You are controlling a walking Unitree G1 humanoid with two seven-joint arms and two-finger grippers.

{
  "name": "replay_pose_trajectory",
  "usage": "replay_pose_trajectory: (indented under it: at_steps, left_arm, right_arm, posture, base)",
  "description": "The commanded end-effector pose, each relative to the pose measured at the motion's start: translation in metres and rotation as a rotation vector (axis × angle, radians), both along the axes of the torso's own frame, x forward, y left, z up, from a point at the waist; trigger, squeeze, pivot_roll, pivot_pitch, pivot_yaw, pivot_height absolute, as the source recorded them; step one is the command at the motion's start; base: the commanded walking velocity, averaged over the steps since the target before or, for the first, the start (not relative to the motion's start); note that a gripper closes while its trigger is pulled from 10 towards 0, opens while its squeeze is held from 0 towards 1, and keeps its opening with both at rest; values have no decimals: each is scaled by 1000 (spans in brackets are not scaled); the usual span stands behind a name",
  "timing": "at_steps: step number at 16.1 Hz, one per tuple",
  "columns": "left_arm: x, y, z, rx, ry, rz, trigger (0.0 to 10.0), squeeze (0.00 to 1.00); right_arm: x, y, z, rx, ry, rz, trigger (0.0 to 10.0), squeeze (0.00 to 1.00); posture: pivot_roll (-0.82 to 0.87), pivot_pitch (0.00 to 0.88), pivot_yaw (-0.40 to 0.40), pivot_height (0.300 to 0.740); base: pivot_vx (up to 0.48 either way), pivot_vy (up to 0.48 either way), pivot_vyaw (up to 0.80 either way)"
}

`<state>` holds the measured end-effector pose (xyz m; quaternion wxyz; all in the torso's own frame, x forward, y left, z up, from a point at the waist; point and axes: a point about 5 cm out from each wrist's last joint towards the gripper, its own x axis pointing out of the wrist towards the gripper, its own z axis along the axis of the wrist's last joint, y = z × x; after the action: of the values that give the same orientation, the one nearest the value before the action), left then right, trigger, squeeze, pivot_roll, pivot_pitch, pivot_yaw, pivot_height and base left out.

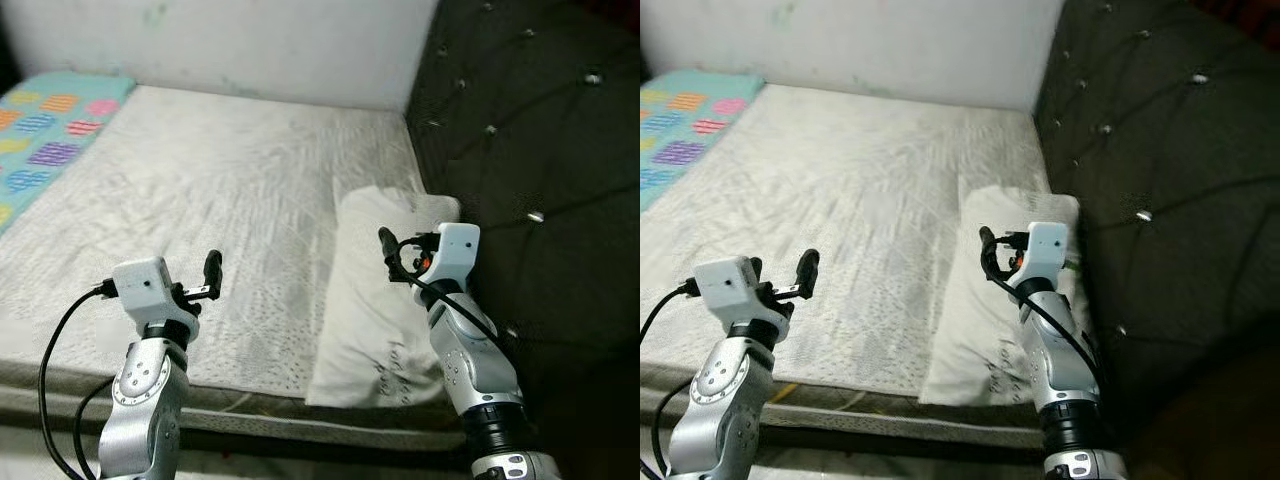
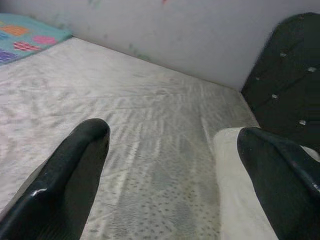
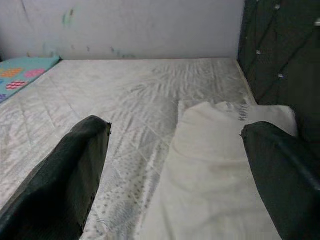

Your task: Clean up the room

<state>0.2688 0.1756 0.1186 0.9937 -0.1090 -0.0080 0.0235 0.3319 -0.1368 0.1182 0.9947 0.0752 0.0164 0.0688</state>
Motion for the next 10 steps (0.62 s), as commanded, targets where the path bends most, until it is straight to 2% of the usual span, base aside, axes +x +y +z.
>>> replay_pose_trajectory:
  at_steps: [1,2,6,10]
  left_arm:
    - [5,-6,8,4,-30,-32,10000,0]
    - [6,-7,10,2,-34,-38,10000,0]
    - [7,-8,10,-3,-37,-42,10000,0]
    - [10,-11,13,-5,-47,-48,10000,0]
  right_arm:
    - [3,-4,6,-19,-19,2,10000,0]
    - [3,-4,6,-21,-19,0,10000,0]
    - [0,-8,6,-29,-21,-2,10000,0]
    - [4,-10,6,-62,-18,25,10000,0]
  posture:
    - [-20,0,-67,740]
    - [-26,0,-64,740]
    - [-31,0,-66,740]
    - [-25,0,-77,740]
  base:
    - [0,0,-675]
    - [0,0,-431]
    - [0,0,0]
    - [0,0,0]
